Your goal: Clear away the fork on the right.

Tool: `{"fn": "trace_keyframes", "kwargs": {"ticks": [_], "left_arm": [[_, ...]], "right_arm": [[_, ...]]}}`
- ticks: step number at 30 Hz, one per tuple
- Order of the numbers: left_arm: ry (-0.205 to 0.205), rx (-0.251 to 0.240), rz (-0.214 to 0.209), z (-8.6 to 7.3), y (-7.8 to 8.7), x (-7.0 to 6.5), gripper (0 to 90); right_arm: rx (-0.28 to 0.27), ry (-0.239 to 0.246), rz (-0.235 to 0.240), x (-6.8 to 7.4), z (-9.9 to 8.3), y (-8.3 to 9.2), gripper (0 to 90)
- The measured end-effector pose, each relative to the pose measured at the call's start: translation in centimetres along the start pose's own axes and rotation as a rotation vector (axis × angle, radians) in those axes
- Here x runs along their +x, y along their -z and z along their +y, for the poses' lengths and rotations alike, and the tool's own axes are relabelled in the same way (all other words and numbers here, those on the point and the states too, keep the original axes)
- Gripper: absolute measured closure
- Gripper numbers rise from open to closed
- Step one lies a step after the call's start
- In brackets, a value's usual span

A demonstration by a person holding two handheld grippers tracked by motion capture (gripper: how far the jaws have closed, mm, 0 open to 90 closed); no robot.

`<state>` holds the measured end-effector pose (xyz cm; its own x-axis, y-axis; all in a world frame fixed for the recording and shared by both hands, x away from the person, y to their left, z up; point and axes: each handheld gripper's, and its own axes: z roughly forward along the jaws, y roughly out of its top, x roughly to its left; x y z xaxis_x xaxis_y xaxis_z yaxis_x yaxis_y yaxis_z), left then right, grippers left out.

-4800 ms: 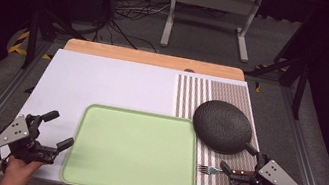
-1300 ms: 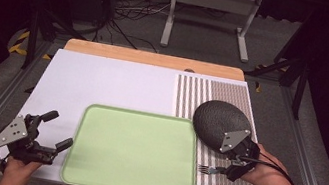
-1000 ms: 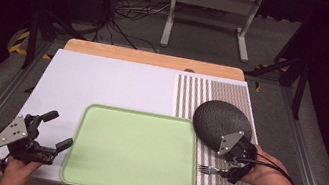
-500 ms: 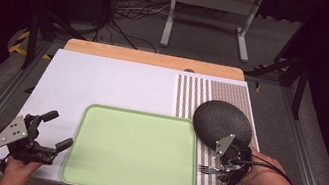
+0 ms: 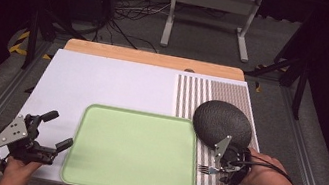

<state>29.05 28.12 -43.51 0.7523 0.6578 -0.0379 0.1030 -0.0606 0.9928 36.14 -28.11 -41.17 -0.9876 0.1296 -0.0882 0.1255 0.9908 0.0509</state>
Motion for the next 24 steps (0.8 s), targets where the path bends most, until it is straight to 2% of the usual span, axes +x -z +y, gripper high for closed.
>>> {"fn": "trace_keyframes", "kwargs": {"ticks": [2,8,10,14,24], "left_arm": [[0.000,0.000,0.000,0.0,0.0,0.0,0.0],[0.000,0.001,0.000,0.0,0.0,0.0,0.0],[-0.003,0.000,0.001,0.0,0.0,0.0,0.0],[0.001,0.001,0.000,0.0,0.0,0.0,0.0],[0.000,0.003,0.002,0.0,-0.1,0.0,0.0]], "right_arm": [[0.008,0.007,0.006,0.0,0.0,0.0,25.7],[0.050,0.034,0.031,-0.1,-0.3,0.1,41.7],[0.054,0.043,0.032,-0.2,-0.4,0.1,43.7],[0.085,0.044,0.041,-0.4,-0.7,0.0,52.6],[0.116,0.051,0.044,-0.6,-1.1,0.0,71.9]]}}
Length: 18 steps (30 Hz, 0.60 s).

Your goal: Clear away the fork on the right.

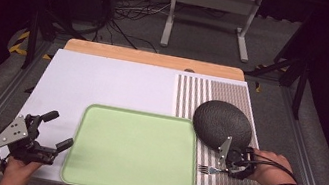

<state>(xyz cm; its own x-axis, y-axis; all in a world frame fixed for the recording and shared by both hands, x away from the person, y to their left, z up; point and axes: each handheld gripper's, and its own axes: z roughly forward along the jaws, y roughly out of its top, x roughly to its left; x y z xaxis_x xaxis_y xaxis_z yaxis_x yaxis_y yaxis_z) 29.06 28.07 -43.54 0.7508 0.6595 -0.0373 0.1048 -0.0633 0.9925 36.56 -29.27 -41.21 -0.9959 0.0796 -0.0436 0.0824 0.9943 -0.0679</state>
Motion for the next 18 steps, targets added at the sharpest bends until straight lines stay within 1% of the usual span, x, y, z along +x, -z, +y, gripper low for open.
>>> {"fn": "trace_keyframes", "kwargs": {"ticks": [2,5,7,11,14,18], "left_arm": [[0.001,-0.001,0.001,0.00,0.00,0.01,0.0],[0.001,0.000,0.000,-0.01,0.00,0.02,0.0],[0.003,-0.001,0.000,-0.01,0.01,0.02,0.0],[0.003,-0.001,-0.001,-0.01,0.02,0.02,0.0],[0.003,-0.002,0.000,-0.01,0.02,0.03,0.0],[0.003,-0.002,0.001,-0.01,0.03,0.02,0.0]], "right_arm": [[0.016,0.005,0.006,-0.07,0.01,-0.02,74.7],[0.025,0.008,0.008,-0.10,0.08,-0.08,75.2],[0.023,0.018,0.004,-0.09,0.15,-0.15,75.7],[0.019,0.018,0.001,-0.03,0.17,-0.20,76.2],[0.030,0.026,-0.001,-0.03,0.21,-0.10,76.7],[0.021,0.026,-0.002,0.04,0.21,-0.11,77.5]]}}
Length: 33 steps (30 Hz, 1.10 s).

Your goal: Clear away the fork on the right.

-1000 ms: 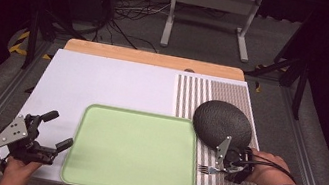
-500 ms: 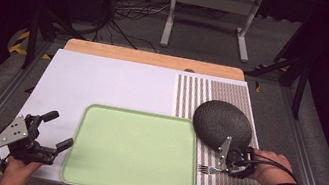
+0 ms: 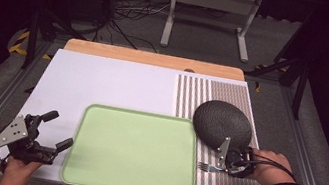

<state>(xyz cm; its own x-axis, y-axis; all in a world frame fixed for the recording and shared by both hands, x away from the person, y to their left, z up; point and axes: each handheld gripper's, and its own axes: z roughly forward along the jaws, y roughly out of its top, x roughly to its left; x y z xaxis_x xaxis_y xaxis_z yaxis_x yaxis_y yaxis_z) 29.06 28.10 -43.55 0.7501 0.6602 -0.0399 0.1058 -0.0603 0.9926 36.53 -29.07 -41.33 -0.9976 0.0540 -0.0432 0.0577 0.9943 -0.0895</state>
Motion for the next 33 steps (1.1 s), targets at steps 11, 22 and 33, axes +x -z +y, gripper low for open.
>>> {"fn": "trace_keyframes", "kwargs": {"ticks": [11,22,33], "left_arm": [[-0.002,0.000,0.000,0.0,0.0,0.0,0.0],[-0.003,-0.001,-0.002,0.0,0.0,0.0,0.0],[-0.003,-0.001,-0.002,0.0,0.0,0.0,0.0]], "right_arm": [[-0.052,0.005,-0.030,0.2,0.3,2.2,77.6],[-0.098,0.025,-0.077,0.5,1.6,4.3,77.5],[-0.136,0.029,-0.121,0.8,4.2,6.0,77.5]]}}
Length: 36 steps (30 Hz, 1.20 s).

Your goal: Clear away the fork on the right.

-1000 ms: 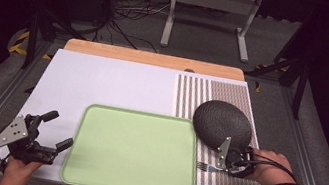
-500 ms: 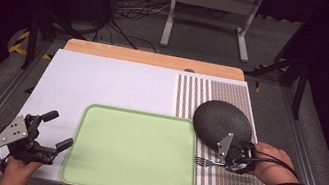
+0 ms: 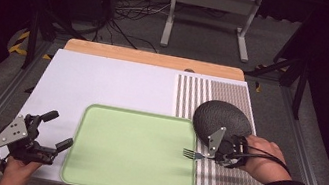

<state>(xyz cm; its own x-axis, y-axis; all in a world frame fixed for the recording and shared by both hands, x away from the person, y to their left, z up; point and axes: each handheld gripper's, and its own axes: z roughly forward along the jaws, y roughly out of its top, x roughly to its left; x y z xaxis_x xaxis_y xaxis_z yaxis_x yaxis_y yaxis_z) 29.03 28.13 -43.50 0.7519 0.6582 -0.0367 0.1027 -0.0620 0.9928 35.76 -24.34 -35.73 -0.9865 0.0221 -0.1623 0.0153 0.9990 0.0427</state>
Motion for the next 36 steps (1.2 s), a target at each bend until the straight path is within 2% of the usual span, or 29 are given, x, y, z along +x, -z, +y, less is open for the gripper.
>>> {"fn": "trace_keyframes", "kwargs": {"ticks": [6,12,14,17,24,29,32,34,36], "left_arm": [[-0.004,-0.001,0.000,0.0,0.0,0.0,0.0],[-0.004,-0.005,0.002,0.0,0.0,0.0,0.0],[-0.003,-0.006,0.002,0.0,0.0,0.0,0.0],[-0.003,-0.007,0.001,0.1,0.0,0.0,0.0],[-0.004,-0.007,0.000,0.1,0.1,0.0,0.0],[-0.002,-0.006,-0.003,0.1,0.1,0.0,0.0],[-0.002,-0.006,-0.005,0.1,0.1,0.0,0.0],[0.002,-0.009,-0.003,0.1,0.1,0.0,0.0],[0.002,-0.009,-0.003,0.1,0.1,0.1,0.0]], "right_arm": [[-0.033,0.007,-0.014,-0.1,1.6,0.5,77.5],[-0.068,0.008,-0.009,-0.2,3.1,1.0,77.6],[-0.087,-0.006,-0.008,-0.2,4.1,1.1,77.5],[-0.089,-0.028,-0.023,-0.1,5.2,1.3,77.6],[-0.112,-0.013,-0.010,-0.3,6.8,1.5,77.5],[-0.129,-0.020,-0.009,-0.4,7.6,1.5,77.5],[-0.164,-0.043,0.005,-0.4,8.3,1.7,77.5],[-0.165,-0.046,0.003,-0.4,8.7,1.7,77.5],[-0.162,-0.077,-0.004,-0.4,9.2,1.7,77.5]]}}
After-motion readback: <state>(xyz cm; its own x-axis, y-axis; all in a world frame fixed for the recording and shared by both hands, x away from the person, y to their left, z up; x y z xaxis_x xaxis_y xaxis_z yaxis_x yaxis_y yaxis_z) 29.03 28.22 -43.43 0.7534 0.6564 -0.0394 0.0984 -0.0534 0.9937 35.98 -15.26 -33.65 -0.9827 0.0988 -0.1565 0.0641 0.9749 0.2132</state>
